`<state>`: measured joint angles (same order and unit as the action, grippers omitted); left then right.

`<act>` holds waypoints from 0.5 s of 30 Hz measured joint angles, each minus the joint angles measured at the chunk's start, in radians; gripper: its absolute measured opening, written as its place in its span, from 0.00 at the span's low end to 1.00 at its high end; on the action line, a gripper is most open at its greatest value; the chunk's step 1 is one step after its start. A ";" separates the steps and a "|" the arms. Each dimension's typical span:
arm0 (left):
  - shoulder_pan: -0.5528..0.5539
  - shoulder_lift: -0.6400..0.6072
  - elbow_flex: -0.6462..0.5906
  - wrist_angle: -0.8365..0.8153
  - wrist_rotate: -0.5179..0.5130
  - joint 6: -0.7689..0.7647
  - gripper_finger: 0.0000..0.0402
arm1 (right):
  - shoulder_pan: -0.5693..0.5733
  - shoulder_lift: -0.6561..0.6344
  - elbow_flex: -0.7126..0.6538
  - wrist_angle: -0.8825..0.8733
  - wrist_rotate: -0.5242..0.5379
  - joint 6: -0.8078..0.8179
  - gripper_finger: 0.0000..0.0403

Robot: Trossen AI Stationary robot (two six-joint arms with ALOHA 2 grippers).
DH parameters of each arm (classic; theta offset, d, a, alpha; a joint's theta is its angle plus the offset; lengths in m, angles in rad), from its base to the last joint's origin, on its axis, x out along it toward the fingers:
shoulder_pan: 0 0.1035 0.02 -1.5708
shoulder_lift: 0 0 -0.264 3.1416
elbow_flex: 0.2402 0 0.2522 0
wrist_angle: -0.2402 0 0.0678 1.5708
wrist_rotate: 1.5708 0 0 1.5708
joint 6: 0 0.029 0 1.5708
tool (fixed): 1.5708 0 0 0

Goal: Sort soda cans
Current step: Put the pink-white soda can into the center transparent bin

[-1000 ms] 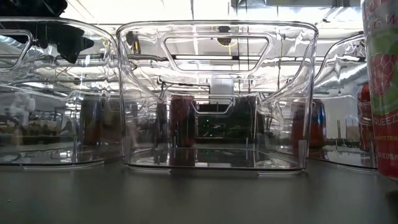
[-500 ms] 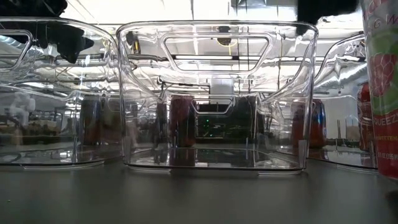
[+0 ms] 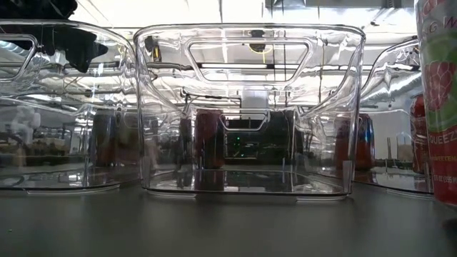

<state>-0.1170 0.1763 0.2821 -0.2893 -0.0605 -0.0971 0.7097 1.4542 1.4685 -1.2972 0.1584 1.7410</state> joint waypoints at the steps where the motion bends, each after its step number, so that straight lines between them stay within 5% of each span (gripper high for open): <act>1: 0.000 0.000 0.000 0.000 0.000 0.000 0.47 | 0.025 0.008 0.012 -0.007 -0.005 0.049 0.00; 9: 0.000 0.000 0.000 0.000 0.000 0.000 0.47 | 0.164 0.091 0.064 0.062 -0.009 0.448 0.00; 15: 0.000 0.000 0.000 0.000 0.000 0.000 0.47 | 0.177 0.134 0.063 0.161 -0.007 0.475 0.02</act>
<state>-0.1169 0.1762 0.2821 -0.2897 -0.0601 -0.0971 0.8864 1.5886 1.5317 -1.1363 0.1515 2.2159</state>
